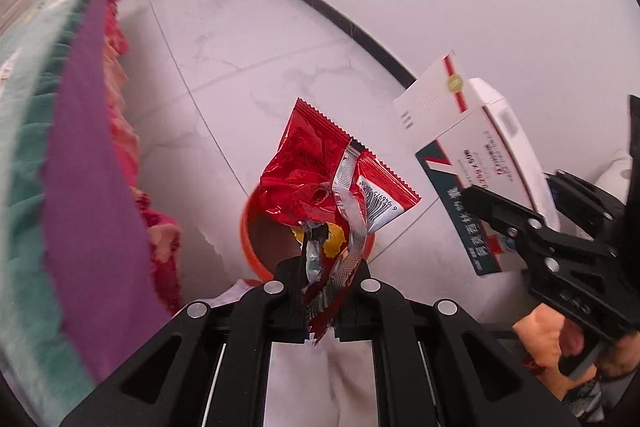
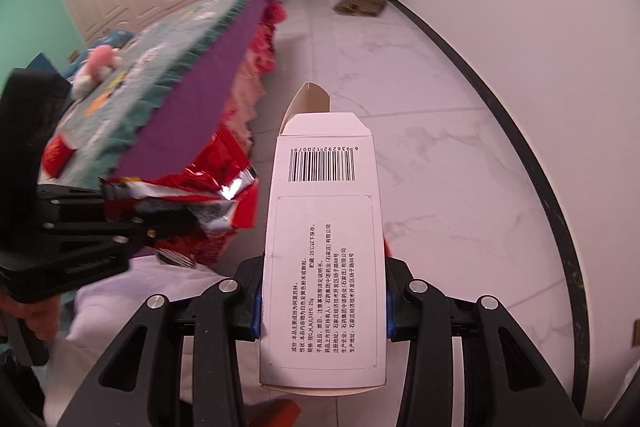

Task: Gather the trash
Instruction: 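Carry the box and wrapper in both grippers over the orange bin, then open both grippers to drop the box and wrapper into the orange bin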

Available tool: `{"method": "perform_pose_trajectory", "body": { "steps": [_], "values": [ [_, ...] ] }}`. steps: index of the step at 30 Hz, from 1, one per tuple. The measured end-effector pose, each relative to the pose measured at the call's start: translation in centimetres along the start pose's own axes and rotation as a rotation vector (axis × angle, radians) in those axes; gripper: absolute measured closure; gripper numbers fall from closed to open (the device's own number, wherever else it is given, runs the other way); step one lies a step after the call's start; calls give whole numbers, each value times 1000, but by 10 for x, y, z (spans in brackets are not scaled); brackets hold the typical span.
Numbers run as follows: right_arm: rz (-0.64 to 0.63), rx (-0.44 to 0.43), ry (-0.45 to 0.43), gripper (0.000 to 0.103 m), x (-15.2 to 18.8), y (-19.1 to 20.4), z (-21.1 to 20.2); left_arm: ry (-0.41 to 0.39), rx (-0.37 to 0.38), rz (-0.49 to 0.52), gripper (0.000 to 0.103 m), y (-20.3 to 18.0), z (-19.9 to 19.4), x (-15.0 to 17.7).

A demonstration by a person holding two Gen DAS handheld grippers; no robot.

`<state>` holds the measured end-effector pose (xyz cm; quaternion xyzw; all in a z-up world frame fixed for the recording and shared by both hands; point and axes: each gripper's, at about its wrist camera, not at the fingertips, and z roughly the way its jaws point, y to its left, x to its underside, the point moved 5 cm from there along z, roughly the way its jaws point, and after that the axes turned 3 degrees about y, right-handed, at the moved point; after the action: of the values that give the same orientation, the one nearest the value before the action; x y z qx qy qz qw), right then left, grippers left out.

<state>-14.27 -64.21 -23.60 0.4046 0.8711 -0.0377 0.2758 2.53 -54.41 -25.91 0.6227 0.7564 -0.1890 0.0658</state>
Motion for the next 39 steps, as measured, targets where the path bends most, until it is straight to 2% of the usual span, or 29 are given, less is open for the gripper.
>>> {"method": "perform_pose_trajectory", "body": {
  "steps": [3,8,9,10,15,21,24,27,33,39],
  "values": [
    [28,25,21,61,3,-19,16,36,17,49,91,-8,30,-10],
    [46,43,44,61,3,-25,43,39,-17,74,61,-17,49,-18],
    [53,39,50,61,4,-26,46,41,-16,68,47,-16,51,-18],
    [59,36,55,61,5,-29,51,37,-20,61,44,-16,51,-18],
    [62,22,69,61,4,-24,66,55,-63,75,44,-16,54,-18],
    [64,-2,86,59,-3,-13,94,35,-103,29,44,3,38,-14],
    [61,-4,85,46,-7,-6,104,32,-133,24,44,9,34,-14],
    [48,9,84,40,-11,0,109,31,-143,1,44,17,31,-13],
    [49,-16,47,40,-20,8,87,5,-150,-14,44,18,18,-13],
    [5,-68,-14,40,-31,34,33,-76,-196,-5,44,14,-31,-2]
  ]
}}
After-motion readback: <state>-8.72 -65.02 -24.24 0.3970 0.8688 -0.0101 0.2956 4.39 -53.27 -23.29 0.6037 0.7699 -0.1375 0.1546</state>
